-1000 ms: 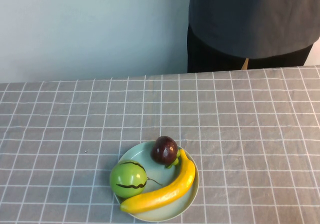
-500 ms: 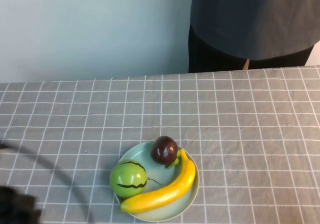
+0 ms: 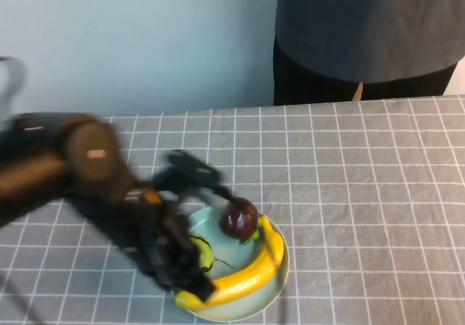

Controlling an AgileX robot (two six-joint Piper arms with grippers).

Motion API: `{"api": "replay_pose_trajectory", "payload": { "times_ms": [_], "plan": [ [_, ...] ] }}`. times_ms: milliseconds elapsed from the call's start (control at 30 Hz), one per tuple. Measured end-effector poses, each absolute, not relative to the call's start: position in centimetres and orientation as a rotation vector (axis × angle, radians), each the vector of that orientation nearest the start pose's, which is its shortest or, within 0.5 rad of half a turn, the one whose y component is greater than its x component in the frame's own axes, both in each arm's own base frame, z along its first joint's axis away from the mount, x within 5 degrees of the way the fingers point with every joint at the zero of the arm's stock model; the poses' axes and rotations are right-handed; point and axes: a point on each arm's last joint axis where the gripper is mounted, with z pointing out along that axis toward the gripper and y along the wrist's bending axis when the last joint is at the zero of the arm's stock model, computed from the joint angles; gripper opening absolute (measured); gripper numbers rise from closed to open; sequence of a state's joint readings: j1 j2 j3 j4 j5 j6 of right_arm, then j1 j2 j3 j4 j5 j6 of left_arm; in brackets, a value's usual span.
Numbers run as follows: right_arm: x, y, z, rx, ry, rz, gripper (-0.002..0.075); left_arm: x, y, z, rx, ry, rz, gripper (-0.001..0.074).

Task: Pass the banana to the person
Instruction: Pick up the banana

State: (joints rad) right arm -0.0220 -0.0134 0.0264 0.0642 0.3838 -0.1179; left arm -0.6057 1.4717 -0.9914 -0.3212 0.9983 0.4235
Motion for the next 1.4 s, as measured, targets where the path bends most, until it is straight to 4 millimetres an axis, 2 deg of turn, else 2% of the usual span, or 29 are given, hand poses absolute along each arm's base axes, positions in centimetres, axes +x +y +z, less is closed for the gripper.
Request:
{"api": "replay_pose_trajectory", "payload": {
  "times_ms": [167, 233, 300, 400, 467, 567, 900, 1400],
  "plan": [
    [5.2, 0.1, 17.1, -0.051, 1.879, -0.033, -0.0008, 21.8, -21.3, 22.9, 1.507, 2.586, -0.444, 0.0001],
    [5.2, 0.1, 17.1, -0.051, 1.879, -0.033, -0.0008, 22.4, -22.3, 21.8, 1.587, 2.571, -0.440, 0.0036],
    [5.2, 0.1, 17.1, -0.051, 1.879, -0.033, -0.0008, 23.0, -23.1, 20.7, 1.639, 2.575, -0.438, 0.0122],
    [5.2, 0.1, 17.1, -0.051, 1.879, -0.033, -0.0008, 23.7, -23.9, 19.4, 1.688, 2.569, -0.423, 0.0314],
    [5.2, 0.1, 17.1, -0.051, 1.879, -0.033, -0.0008, 23.8, -24.4, 18.7, 1.728, 2.527, -0.386, 0.0414],
    [5.2, 0.1, 17.1, -0.051, 1.879, -0.033, -0.0008, 24.1, -24.9, 18.0, 1.772, 2.460, -0.326, 0.0484],
    [5.2, 0.1, 17.1, -0.051, 1.879, -0.033, -0.0008, 25.7, -25.4, 15.3, 1.824, 2.371, -0.178, 0.0512],
    [5.2, 0.1, 17.1, -0.051, 1.879, -0.033, -0.0008, 26.4, -25.9, 11.7, 1.842, 2.382, -0.142, 0.0511]
  ]
}}
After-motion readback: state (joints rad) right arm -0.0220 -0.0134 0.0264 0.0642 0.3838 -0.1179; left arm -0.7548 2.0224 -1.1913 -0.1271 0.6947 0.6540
